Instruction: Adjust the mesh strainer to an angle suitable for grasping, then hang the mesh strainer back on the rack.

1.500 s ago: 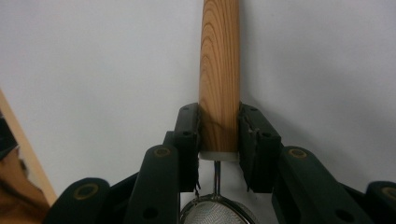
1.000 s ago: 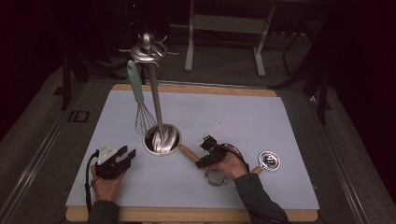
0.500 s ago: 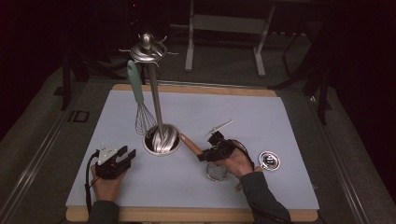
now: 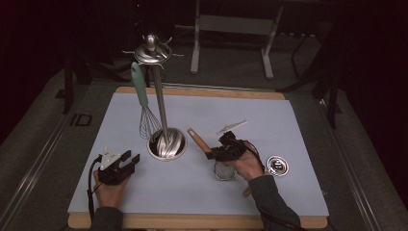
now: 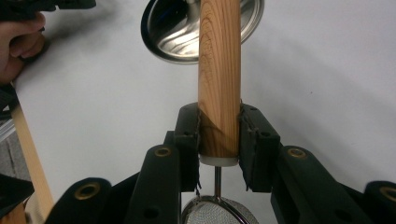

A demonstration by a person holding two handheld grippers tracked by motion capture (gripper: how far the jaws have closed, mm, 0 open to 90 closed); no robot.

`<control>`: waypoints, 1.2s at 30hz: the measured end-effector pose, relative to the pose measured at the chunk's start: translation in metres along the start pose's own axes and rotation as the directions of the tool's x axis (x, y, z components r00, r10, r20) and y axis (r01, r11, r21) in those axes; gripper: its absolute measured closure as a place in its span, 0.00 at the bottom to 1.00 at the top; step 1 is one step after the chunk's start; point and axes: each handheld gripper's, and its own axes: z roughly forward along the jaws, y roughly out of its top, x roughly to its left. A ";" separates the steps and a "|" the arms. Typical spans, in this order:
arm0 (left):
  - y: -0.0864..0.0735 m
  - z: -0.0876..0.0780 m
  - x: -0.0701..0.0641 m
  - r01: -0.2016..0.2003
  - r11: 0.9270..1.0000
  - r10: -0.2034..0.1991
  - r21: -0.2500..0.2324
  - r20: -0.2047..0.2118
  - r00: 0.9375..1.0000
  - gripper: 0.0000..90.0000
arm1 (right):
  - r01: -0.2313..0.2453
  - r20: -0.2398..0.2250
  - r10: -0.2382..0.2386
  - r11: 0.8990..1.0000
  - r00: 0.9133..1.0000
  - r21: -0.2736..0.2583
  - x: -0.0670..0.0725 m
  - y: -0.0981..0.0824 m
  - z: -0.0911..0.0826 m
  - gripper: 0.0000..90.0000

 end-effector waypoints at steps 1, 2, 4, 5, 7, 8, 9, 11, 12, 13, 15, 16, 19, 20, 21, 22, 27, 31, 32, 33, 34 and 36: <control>0.000 0.000 0.000 0.001 1.000 -0.001 0.000 0.000 1.000 0.64 | 0.001 -0.005 -0.001 1.000 1.000 0.000 0.000 0.000 -0.001 0.79; 0.000 0.000 0.000 0.001 1.000 -0.001 0.001 0.000 1.000 0.64 | 0.003 -0.012 -0.003 1.000 1.000 0.003 -0.001 0.001 -0.001 0.79; 0.000 0.000 0.000 -0.002 1.000 0.002 -0.001 -0.001 1.000 0.64 | 0.006 -0.009 -0.006 1.000 1.000 -0.007 -0.001 0.001 -0.002 0.79; 0.000 0.000 -0.001 -0.004 1.000 0.004 -0.002 -0.003 1.000 0.64 | 0.006 -0.011 -0.006 1.000 1.000 -0.009 -0.001 0.001 -0.002 0.79; 0.000 0.000 -0.002 -0.010 1.000 0.010 -0.002 -0.006 1.000 0.64 | 0.011 -0.011 -0.011 1.000 1.000 -0.015 -0.001 0.002 -0.003 0.79; 0.000 0.000 -0.002 -0.016 1.000 0.016 0.001 -0.005 1.000 0.64 | 0.011 -0.013 -0.011 1.000 1.000 -0.014 -0.001 0.002 -0.003 0.79; 0.000 0.000 -0.002 -0.018 1.000 0.018 0.002 -0.005 1.000 0.64 | 0.011 -0.017 -0.011 1.000 1.000 -0.015 -0.001 0.002 -0.004 0.79; 0.000 0.000 -0.003 -0.025 1.000 0.025 0.004 -0.006 1.000 0.64 | 0.011 -0.027 -0.012 1.000 1.000 -0.022 -0.001 0.003 -0.005 0.79; 0.000 0.000 -0.004 -0.026 1.000 0.026 0.005 -0.008 1.000 0.64 | 0.006 -0.031 -0.006 1.000 1.000 -0.028 -0.002 0.004 -0.007 0.79; 0.000 0.001 -0.004 -0.031 0.999 0.031 0.009 -0.010 0.999 0.64 | 0.007 -0.030 -0.008 0.999 1.000 -0.033 -0.002 0.004 -0.007 0.79; 0.000 0.001 -0.004 -0.034 0.999 0.034 0.012 -0.011 0.999 0.64 | 0.007 -0.029 -0.008 0.999 1.000 -0.039 -0.002 0.005 -0.010 0.79; 0.000 0.001 -0.004 -0.034 0.999 0.034 0.014 -0.012 0.999 0.64 | 0.007 -0.029 -0.008 0.999 1.000 -0.042 -0.002 0.006 -0.010 0.79; 0.000 0.001 -0.004 -0.035 0.999 0.035 0.018 -0.013 0.999 0.64 | 0.010 -0.029 -0.012 0.999 1.000 -0.051 -0.003 0.007 -0.014 0.79; 0.000 0.001 -0.005 -0.035 0.999 0.036 0.018 -0.014 0.999 0.64 | 0.012 -0.028 -0.013 0.999 1.000 -0.053 -0.003 0.008 -0.015 0.79; 0.000 0.001 -0.005 -0.036 0.999 0.037 0.018 -0.013 0.999 0.64 | 0.012 -0.027 -0.014 0.998 1.000 -0.055 -0.003 0.009 -0.016 0.79; 0.000 0.002 -0.005 -0.037 0.999 0.037 0.019 -0.013 0.999 0.64 | 0.014 -0.025 -0.015 0.998 1.000 -0.058 -0.004 0.009 -0.017 0.79; 0.000 0.002 -0.005 -0.038 0.999 0.038 0.018 -0.016 0.999 0.64 | 0.011 -0.019 -0.013 0.998 1.000 -0.063 -0.004 0.011 -0.020 0.79; 0.000 0.001 -0.005 -0.039 0.999 0.039 0.017 -0.017 0.999 0.64 | 0.014 -0.012 -0.015 0.997 1.000 -0.072 -0.003 0.014 -0.022 0.79; 0.000 0.001 -0.005 -0.040 0.999 0.040 0.018 -0.017 0.999 0.64 | 0.018 -0.011 -0.019 0.997 1.000 -0.078 -0.003 0.015 -0.023 0.79; 0.000 0.002 -0.005 -0.039 0.999 0.039 0.017 -0.018 0.999 0.64 | 0.024 -0.011 -0.025 0.996 1.000 -0.085 -0.002 0.016 -0.024 0.79; 0.000 0.002 -0.005 -0.039 0.999 0.040 0.017 -0.018 0.999 0.64 | 0.033 -0.011 -0.034 0.995 0.999 -0.091 -0.002 0.017 -0.025 0.79; 0.000 0.001 -0.005 -0.041 0.999 0.042 0.017 -0.019 0.999 0.64 | 0.042 -0.013 -0.043 0.995 0.999 -0.094 0.000 0.019 -0.027 0.79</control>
